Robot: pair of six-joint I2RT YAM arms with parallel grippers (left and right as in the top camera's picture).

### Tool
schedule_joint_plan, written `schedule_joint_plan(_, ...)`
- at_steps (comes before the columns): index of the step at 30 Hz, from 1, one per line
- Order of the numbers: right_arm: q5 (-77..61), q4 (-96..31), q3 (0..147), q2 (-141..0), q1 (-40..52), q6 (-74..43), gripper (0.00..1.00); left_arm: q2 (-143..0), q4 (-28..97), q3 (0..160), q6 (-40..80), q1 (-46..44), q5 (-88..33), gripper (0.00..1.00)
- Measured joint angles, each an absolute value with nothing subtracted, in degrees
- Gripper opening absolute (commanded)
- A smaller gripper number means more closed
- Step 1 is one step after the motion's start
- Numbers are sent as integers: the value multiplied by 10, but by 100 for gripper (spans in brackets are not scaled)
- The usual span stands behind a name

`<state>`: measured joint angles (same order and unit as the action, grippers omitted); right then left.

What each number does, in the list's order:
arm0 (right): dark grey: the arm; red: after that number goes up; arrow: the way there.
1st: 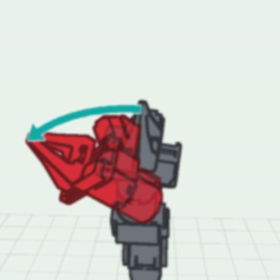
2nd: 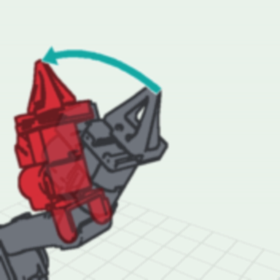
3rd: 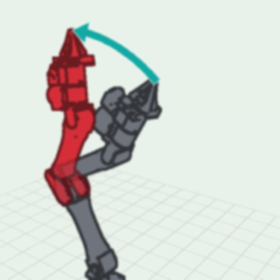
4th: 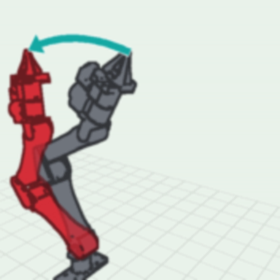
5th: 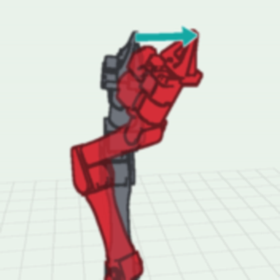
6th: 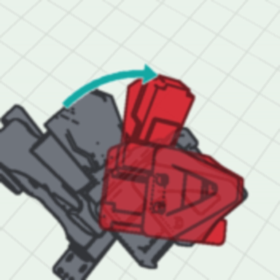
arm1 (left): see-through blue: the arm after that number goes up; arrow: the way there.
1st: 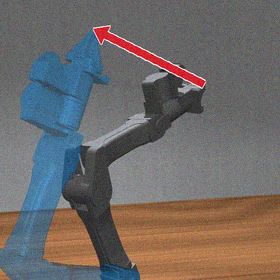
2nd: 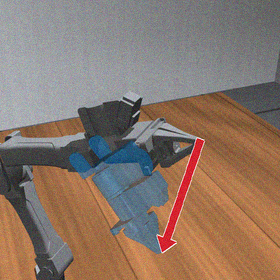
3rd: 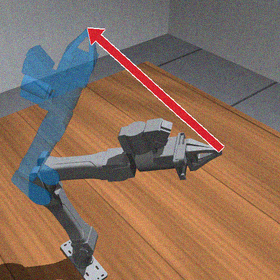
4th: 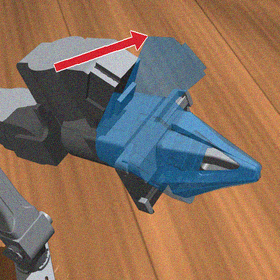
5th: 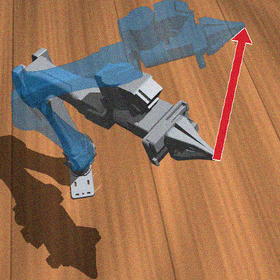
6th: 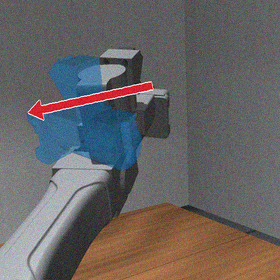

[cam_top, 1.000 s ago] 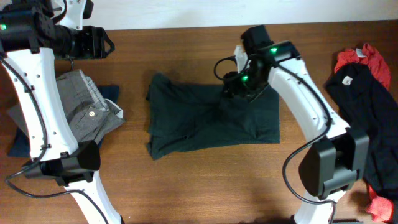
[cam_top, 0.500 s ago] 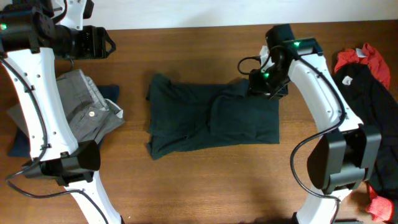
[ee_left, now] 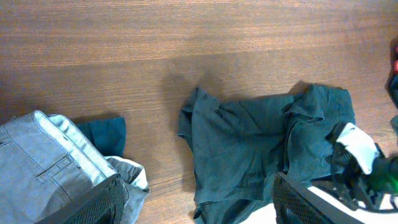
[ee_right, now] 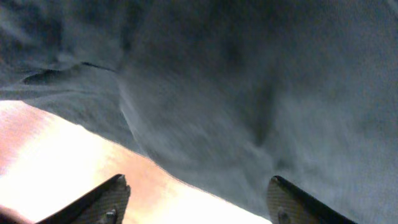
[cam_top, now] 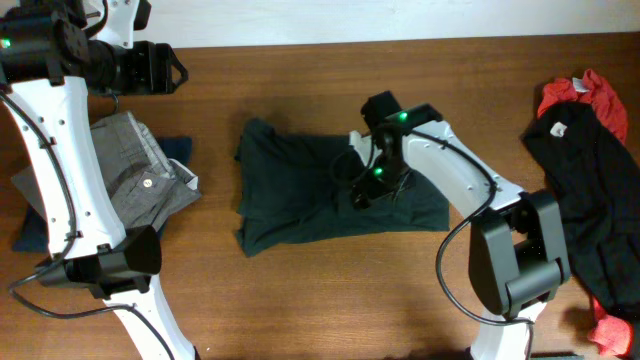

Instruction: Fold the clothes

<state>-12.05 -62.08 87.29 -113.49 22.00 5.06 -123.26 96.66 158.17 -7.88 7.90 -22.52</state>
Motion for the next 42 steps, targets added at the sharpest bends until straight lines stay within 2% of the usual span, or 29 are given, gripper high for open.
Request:
schedule_joint_plan(15,1,-553,823,-1135,276,95,78,-1233,966,1582,-79,79,-225,77)
schedule_joint_plan(19,15,-535,818,-1135,276,85,63,-1233,966,1582,-79,79,-225,77)
schedule_joint_plan(23,26,-519,818,-1135,276,70,64,-1233,966,1582,-79,79,-225,77)
schedule_joint_plan(25,29,-517,818,-1135,276,69,58,-1233,966,1582,-79,79,-225,77)
schedule_joint_plan(26,31,-517,818,-1135,276,65,59,-1233,966,1582,-79,79,-225,77)
schedule_joint_plan(28,35,-518,818,-1135,276,56,69,-1233,966,1582,-79,79,-225,77)
schedule_joint_plan(30,37,-520,818,-1135,277,52,71,-1233,966,1582,-79,79,-225,77)
schedule_joint_plan(33,37,-529,818,-1135,279,54,42,-1233,966,1582,-79,79,-225,77)
schedule_joint_plan(38,39,-541,818,-1135,298,44,6,-1233,966,1582,-79,79,-225,77)
schedule_joint_plan(42,39,-566,818,-1135,309,44,4,-1233,966,1582,-79,79,-225,77)
